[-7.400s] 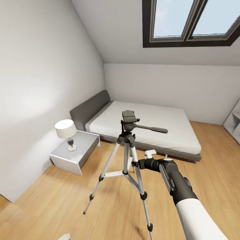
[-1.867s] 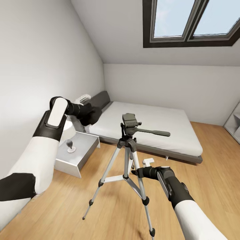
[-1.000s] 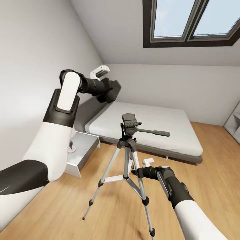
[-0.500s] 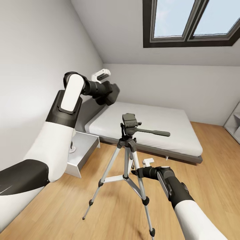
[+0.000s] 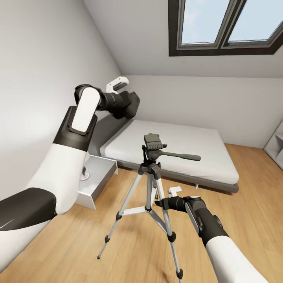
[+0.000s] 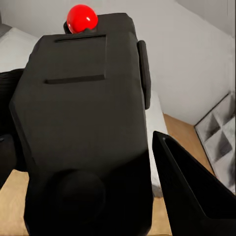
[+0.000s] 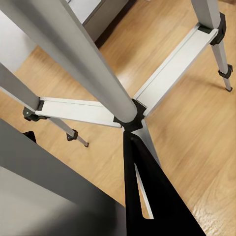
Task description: Attach the digital camera to the camera tripod in the bedroom.
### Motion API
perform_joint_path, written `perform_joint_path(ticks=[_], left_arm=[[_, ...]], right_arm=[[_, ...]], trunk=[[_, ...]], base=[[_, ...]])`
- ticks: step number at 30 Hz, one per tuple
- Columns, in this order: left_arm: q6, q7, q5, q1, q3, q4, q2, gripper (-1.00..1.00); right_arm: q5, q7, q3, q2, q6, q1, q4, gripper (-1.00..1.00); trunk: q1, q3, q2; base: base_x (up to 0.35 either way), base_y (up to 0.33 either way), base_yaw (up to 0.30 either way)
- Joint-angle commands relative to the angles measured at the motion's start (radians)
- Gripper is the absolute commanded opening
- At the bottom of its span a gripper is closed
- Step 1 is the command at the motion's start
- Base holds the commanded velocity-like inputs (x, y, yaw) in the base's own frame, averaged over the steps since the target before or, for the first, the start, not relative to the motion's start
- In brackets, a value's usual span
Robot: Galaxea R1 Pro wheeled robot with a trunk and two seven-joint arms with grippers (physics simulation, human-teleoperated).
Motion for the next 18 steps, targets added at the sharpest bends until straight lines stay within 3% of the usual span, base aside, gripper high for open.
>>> perform_joint_path(ticks=[1,2,6,7,11,14,18], left_arm=[[0.003,-0.034,0.0,-0.001,-0.004,0.001,0.004,-1.0],[0.002,-0.134,-0.005,-0.001,-0.011,0.004,0.016,-1.0],[-0.002,-0.35,-0.03,-0.001,-0.026,0.009,0.05,-1.0],[-0.009,-0.446,-0.054,-0.001,-0.031,0.01,0.07,-1.0],[-0.046,-0.604,-0.126,-0.001,-0.037,0.015,0.108,-1.0],[-0.065,-0.641,-0.162,-0.001,-0.039,0.013,0.119,-1.0],[-0.077,-0.647,-0.216,-0.001,-0.041,0.002,0.125,-1.0]], right_arm=[[0.024,0.007,0.001,0.0,-0.053,0.0,0.029,-1.0],[0.024,0.007,0.001,0.0,-0.053,0.0,0.029,-1.0],[0.024,0.007,0.001,0.0,-0.052,0.0,0.029,-1.0],[0.024,0.007,0.001,0.0,-0.052,0.0,0.029,-1.0],[0.024,0.007,0.001,0.0,-0.052,0.0,0.029,-1.0],[0.024,0.007,0.001,0.0,-0.052,0.0,0.029,-1.0],[0.024,0.007,0.001,0.0,-0.053,0.0,0.029,-1.0]], trunk=[[0.001,-0.003,-0.002],[0.001,-0.003,-0.002],[0.001,-0.003,-0.002],[0.001,-0.003,-0.002],[0.001,-0.003,-0.002],[0.001,-0.003,-0.002],[0.001,-0.003,-0.002]], base=[[0.0,0.0,0.0],[0.0,0.0,0.0],[0.0,0.0,0.0],[0.0,0.0,0.0],[0.0,0.0,0.0],[0.0,0.0,0.0],[0.0,0.0,0.0]])
